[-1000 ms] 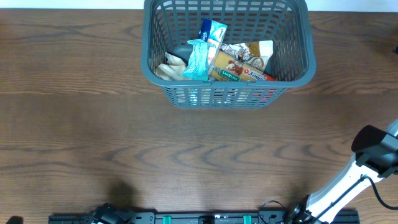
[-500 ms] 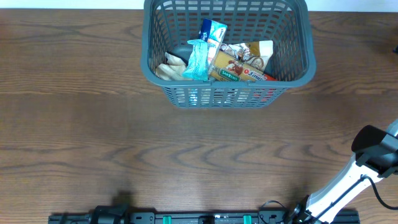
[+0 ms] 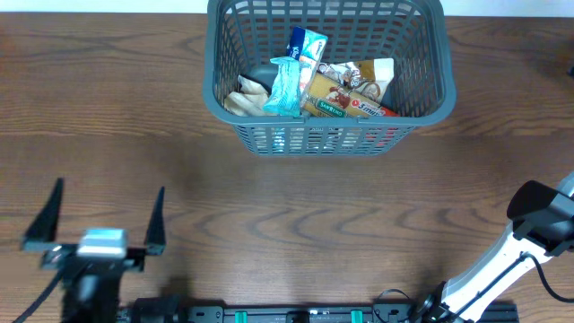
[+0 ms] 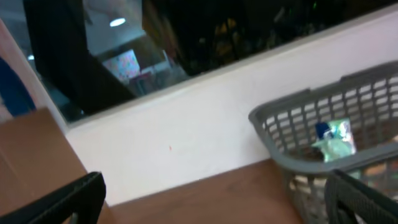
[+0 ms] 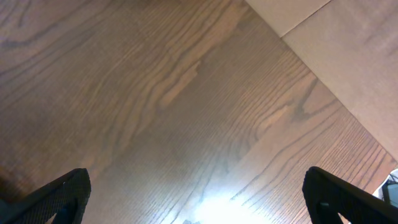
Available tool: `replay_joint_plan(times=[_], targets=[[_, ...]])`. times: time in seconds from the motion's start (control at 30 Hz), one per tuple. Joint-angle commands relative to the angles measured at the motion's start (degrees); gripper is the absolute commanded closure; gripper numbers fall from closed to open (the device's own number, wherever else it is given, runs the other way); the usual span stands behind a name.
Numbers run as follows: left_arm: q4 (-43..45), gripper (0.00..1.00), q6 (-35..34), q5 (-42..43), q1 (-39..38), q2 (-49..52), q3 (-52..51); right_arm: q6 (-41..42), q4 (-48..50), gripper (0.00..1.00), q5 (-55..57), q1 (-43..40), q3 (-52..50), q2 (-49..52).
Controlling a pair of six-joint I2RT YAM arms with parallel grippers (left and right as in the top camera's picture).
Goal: Pack container
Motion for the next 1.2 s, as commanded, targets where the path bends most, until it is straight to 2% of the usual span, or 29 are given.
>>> replay_joint_plan(times=[0.0, 0.33, 0.47, 0.63, 0.67, 1.17], targets=[[4.0, 0.01, 0.92, 1.01, 1.31, -4.24, -8.98, 0.79, -0.02, 0.01, 0.24, -0.13, -0.09, -0.44], [13.73, 0.02, -2.8, 0.96, 1.7, -11.89, -28.74, 0.79, -0.02, 0.01, 0.24, -0.13, -0.09, -0.44], [15.58, 0.01, -7.72, 0.07, 1.7, -12.98, -32.54, 0.79, -0.02, 0.01, 0.24, -0.13, -0.09, -0.44], [16.17, 0.01, -21.38, -9.68, 1.7, -13.03, -35.67, 0.79, -0.02, 0.01, 0.24, -0.13, -0.09, -0.44], [16.2, 0.02, -22.4, -10.78, 1.7, -13.03, -36.13, 0.81, -0.02, 0.01, 0.24, -0.13, -0.09, -0.44], [19.54, 0.01, -22.93, -11.1, 1.7, -13.42, -44.52, 0.81, -0.02, 0.01, 0.24, -0.13, -0.09, -0.44]])
